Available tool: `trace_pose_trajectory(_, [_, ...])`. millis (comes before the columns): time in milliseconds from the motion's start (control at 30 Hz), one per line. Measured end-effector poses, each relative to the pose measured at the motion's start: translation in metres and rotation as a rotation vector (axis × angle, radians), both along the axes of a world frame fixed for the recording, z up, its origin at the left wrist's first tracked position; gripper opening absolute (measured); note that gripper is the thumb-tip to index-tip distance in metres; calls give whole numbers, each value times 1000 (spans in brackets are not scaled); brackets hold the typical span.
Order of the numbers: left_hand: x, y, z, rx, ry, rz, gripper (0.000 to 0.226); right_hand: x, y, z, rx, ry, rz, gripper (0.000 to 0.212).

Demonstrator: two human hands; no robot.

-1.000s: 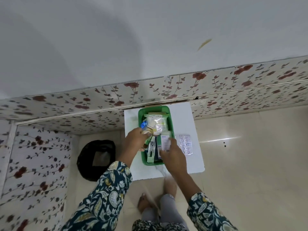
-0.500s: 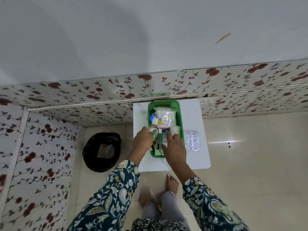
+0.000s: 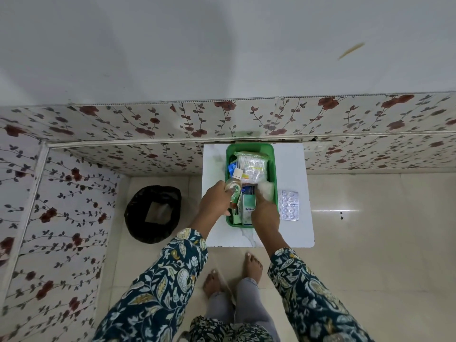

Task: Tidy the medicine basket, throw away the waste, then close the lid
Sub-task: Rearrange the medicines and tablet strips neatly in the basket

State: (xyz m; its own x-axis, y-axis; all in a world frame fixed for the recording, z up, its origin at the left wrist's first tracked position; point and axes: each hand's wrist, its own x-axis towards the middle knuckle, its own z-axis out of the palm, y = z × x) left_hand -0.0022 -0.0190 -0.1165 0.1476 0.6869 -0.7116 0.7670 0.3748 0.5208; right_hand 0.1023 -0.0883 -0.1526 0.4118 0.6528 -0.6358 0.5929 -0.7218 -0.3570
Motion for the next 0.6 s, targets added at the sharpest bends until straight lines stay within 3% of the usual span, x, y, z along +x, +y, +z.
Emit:
trace_pose_trajectory(233, [-1, -3, 0, -99, -51, 110, 20, -8, 0, 9, 231, -129, -44, 44])
trace_pose_trajectory(333, [2, -6, 1, -168, -105, 131, 24, -4, 6, 17, 318, 121, -310, 27])
trace_pose_trajectory(400, [5, -7, 3, -172, -150, 92, 29, 4, 12, 24, 332, 447, -512, 34])
trace_pose_trajectory(467, [10, -4, 5, -147, -170, 18, 28, 15, 21, 28, 343, 639, -575, 48])
trace_pose_trajectory(533, [16, 5, 4, -62, -135, -85, 28, 29, 34, 28, 372, 668, -554, 57])
trace_pose_trajectory(600, [20, 15, 4, 38, -66, -173, 32, 43, 47, 23, 389, 627, -535, 48])
